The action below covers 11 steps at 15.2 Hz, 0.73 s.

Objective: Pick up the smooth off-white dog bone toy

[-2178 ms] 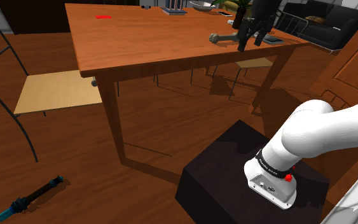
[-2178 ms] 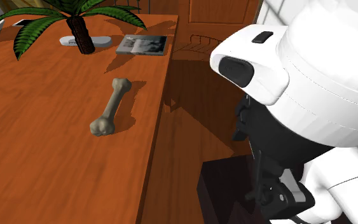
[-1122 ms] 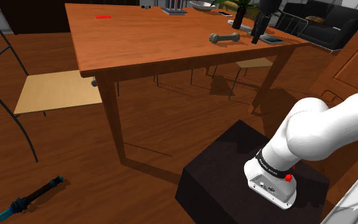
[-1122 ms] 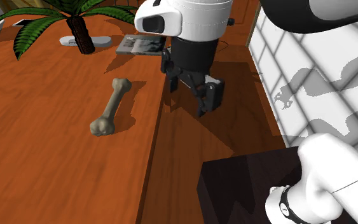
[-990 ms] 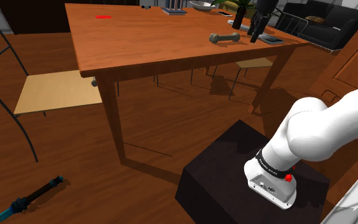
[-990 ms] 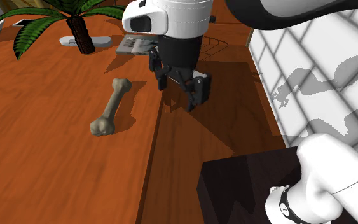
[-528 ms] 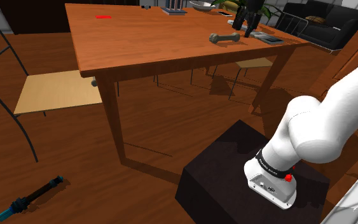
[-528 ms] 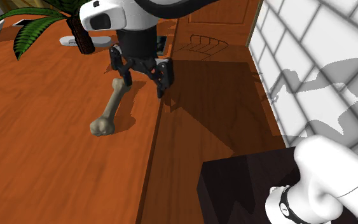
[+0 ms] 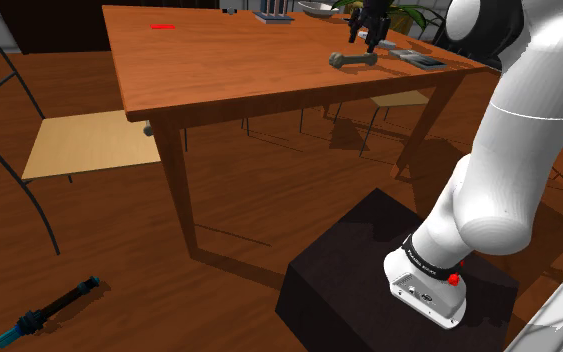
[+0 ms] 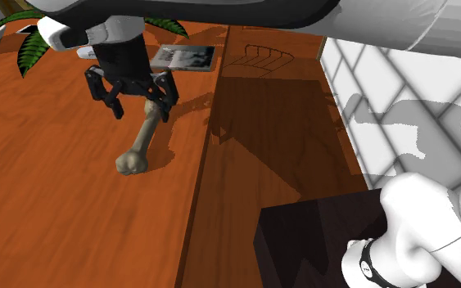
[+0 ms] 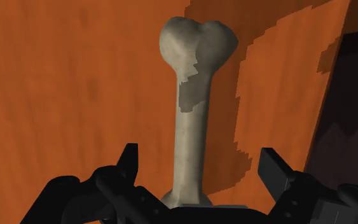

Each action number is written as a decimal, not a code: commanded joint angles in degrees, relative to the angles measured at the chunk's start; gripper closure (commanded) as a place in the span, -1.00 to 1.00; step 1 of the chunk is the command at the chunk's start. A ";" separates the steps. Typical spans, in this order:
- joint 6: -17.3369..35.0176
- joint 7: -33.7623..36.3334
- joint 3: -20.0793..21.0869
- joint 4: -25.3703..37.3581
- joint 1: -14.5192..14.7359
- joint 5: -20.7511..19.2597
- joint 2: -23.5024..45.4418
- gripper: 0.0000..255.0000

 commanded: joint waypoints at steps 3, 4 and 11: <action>2.85 -1.30 0.37 -2.74 0.14 0.41 0.32 -1.00; 3.67 -1.30 0.37 -3.66 0.36 0.32 0.19 -1.00; 5.69 -1.36 0.41 -5.81 0.81 0.22 0.01 1.00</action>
